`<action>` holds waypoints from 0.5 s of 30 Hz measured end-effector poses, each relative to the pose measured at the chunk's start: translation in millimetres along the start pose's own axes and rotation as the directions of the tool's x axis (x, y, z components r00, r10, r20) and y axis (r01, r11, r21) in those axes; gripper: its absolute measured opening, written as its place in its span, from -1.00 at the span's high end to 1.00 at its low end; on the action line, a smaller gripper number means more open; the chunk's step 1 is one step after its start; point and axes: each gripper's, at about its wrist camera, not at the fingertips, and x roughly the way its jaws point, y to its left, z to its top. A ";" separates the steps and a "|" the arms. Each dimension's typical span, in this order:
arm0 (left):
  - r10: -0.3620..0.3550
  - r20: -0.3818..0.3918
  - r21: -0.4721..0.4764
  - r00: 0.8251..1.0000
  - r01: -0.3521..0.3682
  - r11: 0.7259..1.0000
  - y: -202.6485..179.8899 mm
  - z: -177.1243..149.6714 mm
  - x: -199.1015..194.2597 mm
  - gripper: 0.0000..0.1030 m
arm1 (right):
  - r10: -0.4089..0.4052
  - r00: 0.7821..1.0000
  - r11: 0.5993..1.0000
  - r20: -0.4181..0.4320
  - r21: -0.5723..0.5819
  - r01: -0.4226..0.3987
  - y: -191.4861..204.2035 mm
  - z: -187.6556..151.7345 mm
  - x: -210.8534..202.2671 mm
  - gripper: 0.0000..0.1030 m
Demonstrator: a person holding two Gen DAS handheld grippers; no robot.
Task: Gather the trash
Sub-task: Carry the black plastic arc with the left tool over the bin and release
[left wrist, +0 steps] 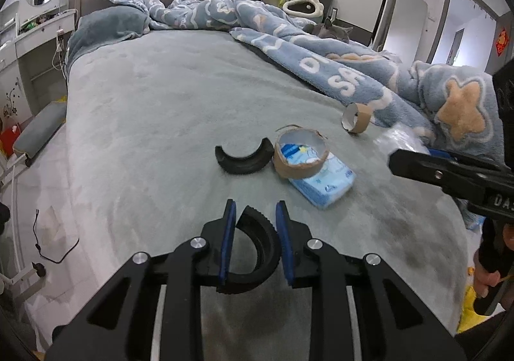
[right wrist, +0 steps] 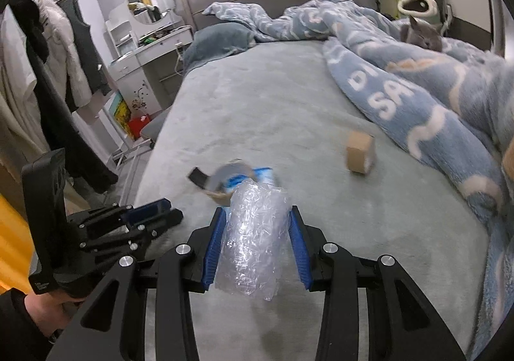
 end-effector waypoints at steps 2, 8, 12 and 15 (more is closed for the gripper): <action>0.016 -0.010 0.010 1.000 -0.016 1.000 3.2 -2.8 -6.5 0.47 | 0.002 1.000 1.000 0.001 -0.007 -0.002 9.5 1.4 0.2 0.21; 0.057 -0.034 -0.012 0.998 -0.058 0.998 27.9 -10.2 -28.6 0.47 | 0.015 1.000 1.000 0.003 -0.016 -0.015 39.1 4.2 5.6 0.21; 0.094 -0.037 -0.023 0.995 -0.095 0.995 48.7 -15.4 -49.2 0.47 | 0.032 0.999 0.998 0.002 -0.045 -0.032 67.6 2.9 8.7 0.21; 0.117 -0.052 -0.051 0.992 -0.120 0.991 68.1 -22.0 -62.1 0.47 | 0.049 0.999 0.997 0.003 -0.060 -0.048 86.9 3.3 11.1 0.21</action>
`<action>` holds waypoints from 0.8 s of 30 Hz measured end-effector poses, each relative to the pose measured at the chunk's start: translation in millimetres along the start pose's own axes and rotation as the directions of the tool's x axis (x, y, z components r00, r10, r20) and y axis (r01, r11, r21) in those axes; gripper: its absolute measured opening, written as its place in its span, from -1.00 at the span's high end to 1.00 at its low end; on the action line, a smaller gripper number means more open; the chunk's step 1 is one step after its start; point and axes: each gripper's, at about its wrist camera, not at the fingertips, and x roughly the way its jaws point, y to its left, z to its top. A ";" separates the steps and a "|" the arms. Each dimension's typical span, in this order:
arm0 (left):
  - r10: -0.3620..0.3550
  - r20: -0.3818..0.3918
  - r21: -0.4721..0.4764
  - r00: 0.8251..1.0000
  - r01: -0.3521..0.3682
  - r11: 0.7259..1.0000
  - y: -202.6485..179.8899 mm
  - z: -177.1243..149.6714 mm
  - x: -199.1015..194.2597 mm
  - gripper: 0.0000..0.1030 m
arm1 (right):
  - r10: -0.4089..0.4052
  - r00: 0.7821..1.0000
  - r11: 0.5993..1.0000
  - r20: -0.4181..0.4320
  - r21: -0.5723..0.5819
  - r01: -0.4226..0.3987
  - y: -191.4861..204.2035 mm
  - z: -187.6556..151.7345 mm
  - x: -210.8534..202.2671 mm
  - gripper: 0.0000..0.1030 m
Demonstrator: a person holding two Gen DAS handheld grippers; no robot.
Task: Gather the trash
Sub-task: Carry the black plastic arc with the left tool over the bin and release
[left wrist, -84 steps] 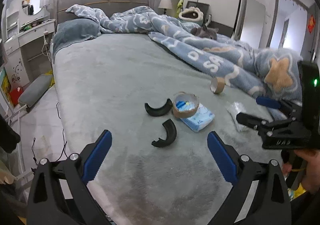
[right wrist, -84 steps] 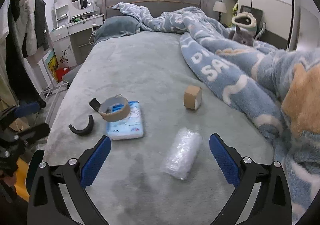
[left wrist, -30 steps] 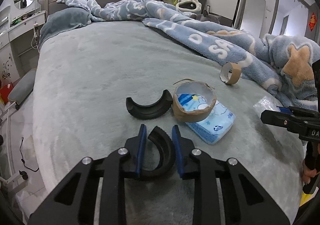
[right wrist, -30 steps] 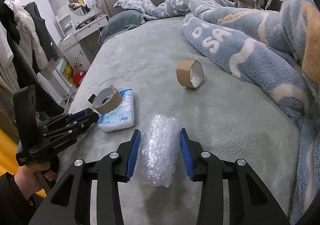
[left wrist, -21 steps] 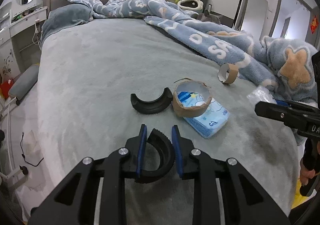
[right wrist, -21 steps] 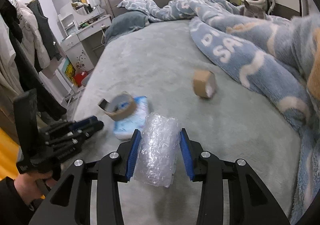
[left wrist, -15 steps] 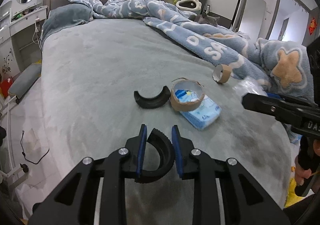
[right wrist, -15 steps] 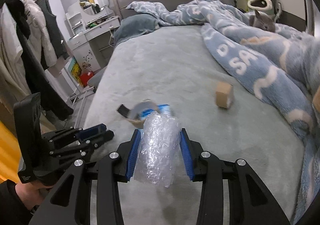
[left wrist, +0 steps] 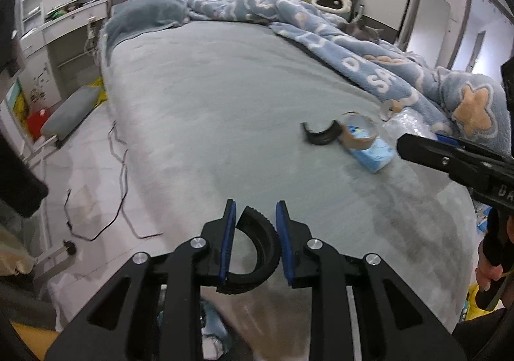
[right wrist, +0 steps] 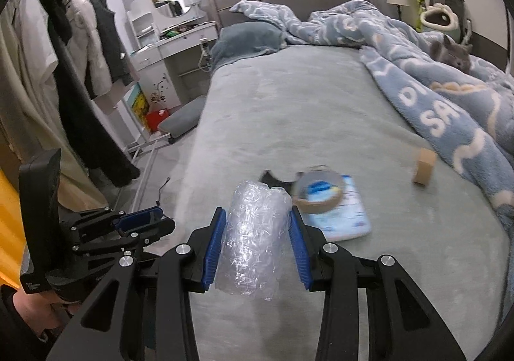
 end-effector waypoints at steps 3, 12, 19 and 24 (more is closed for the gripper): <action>0.022 -0.027 -0.026 0.999 -0.023 0.999 19.4 -8.1 -6.0 0.47 | 0.020 1.000 1.000 0.005 -0.014 -0.020 20.0 1.1 3.5 0.21; 0.074 -0.104 -0.084 0.992 -0.083 0.993 70.9 -35.4 -16.0 0.47 | 0.062 0.998 0.996 -0.022 -0.061 -0.063 74.6 -3.9 22.8 0.21; 0.102 -0.162 -0.119 0.981 -0.122 0.985 101.5 -58.5 -18.5 0.47 | 0.088 0.995 0.992 -0.036 -0.088 -0.091 106.3 -7.5 31.7 0.21; 0.099 -0.215 -0.158 0.972 -0.135 0.978 120.3 -76.0 -14.6 0.47 | 0.111 0.993 0.988 -0.042 -0.106 -0.115 131.2 -7.0 38.8 0.21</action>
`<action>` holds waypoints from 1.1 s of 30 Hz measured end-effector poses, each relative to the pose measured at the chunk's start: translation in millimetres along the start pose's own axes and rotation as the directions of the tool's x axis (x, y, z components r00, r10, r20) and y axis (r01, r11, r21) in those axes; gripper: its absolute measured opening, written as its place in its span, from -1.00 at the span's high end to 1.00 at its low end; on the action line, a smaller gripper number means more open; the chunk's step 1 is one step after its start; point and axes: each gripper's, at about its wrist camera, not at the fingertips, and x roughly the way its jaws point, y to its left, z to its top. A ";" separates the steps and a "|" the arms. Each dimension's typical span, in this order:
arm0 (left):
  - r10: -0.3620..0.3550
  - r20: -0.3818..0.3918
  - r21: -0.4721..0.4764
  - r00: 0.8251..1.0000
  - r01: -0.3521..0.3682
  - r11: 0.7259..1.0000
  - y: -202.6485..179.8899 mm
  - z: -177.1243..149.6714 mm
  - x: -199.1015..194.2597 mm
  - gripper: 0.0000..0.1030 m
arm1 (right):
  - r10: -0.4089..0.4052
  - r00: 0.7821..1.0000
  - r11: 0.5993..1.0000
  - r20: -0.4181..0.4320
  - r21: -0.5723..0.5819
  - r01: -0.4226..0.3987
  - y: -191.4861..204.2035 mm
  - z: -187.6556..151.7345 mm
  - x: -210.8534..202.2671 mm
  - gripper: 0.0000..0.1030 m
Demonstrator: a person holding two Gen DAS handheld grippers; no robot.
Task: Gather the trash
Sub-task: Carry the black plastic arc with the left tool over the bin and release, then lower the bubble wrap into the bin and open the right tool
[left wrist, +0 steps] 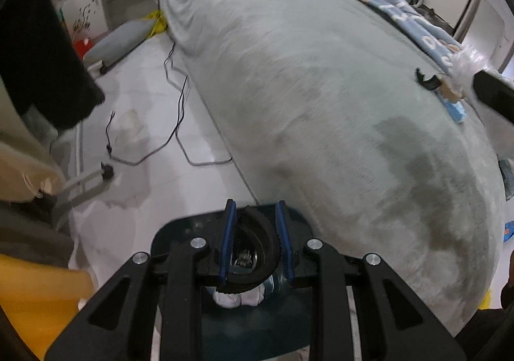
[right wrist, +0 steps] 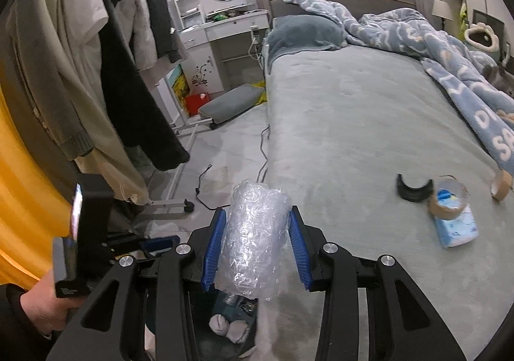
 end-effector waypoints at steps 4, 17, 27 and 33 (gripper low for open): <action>0.010 -0.049 -0.006 0.999 -0.011 1.000 12.8 -13.5 7.7 0.47 | 0.021 1.000 1.000 0.002 -0.012 -0.021 15.7 3.4 4.9 0.21; -0.006 -0.227 -0.121 0.974 -0.022 0.992 57.5 -53.7 31.7 0.47 | 0.059 0.998 0.996 -0.037 -0.058 -0.061 58.5 2.3 28.9 0.21; -0.052 -0.309 -0.145 0.950 0.007 0.989 71.2 -72.5 41.3 0.26 | 0.061 0.994 0.994 -0.093 -0.084 -0.069 82.1 0.2 61.5 0.21; -0.073 -0.274 -0.173 0.959 0.025 0.985 86.7 -71.8 33.3 -0.18 | 0.061 0.989 0.993 -0.137 -0.088 -0.074 91.1 -6.3 82.7 0.21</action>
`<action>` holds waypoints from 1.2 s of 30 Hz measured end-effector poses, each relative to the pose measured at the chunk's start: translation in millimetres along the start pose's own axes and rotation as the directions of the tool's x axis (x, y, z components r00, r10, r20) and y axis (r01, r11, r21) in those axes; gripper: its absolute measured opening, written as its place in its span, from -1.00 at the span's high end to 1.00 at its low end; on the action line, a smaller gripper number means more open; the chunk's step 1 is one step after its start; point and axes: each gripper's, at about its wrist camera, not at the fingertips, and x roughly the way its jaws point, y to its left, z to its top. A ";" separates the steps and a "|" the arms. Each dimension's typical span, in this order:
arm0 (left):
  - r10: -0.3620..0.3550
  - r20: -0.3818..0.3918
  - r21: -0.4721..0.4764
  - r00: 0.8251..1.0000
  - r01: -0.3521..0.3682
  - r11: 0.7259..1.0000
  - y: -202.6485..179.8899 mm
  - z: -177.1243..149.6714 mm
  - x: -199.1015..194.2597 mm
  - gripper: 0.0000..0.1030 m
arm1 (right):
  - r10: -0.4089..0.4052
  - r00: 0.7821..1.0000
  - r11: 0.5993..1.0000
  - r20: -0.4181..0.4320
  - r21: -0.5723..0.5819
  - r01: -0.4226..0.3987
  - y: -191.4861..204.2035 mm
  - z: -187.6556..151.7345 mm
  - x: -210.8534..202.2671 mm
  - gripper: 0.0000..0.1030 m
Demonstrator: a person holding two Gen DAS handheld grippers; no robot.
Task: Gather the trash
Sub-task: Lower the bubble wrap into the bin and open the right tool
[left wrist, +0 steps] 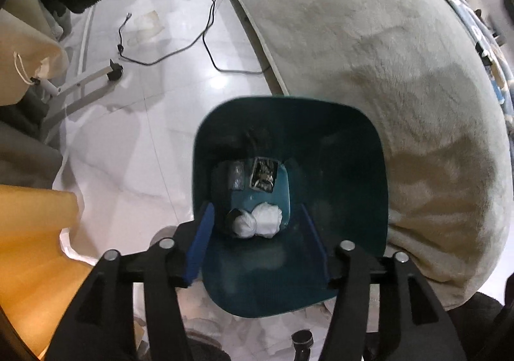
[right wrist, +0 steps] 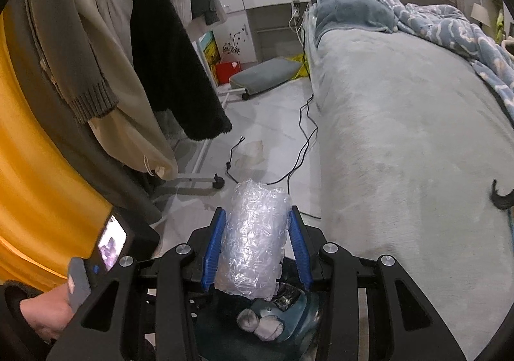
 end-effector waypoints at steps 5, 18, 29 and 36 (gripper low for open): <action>-0.016 0.070 -0.002 0.997 0.016 1.000 6.5 5.5 -16.7 -0.37 | -0.001 0.998 1.000 -0.060 -0.002 0.001 4.7 -6.8 24.7 0.21; 0.019 0.261 -0.026 0.965 -0.013 1.000 30.4 10.0 -61.2 -0.49 | 0.006 0.973 0.999 -0.230 0.054 0.007 5.0 -35.1 83.8 0.21; 0.001 0.451 0.084 0.892 -0.043 0.996 19.1 8.6 -108.7 -0.49 | -0.010 0.934 0.999 -0.357 0.036 0.024 16.3 -63.0 127.0 0.21; -0.029 0.514 0.136 0.857 -0.048 0.990 11.6 5.6 -126.9 -0.42 | -0.026 0.899 0.999 -0.437 0.009 0.034 21.1 -83.0 149.2 0.21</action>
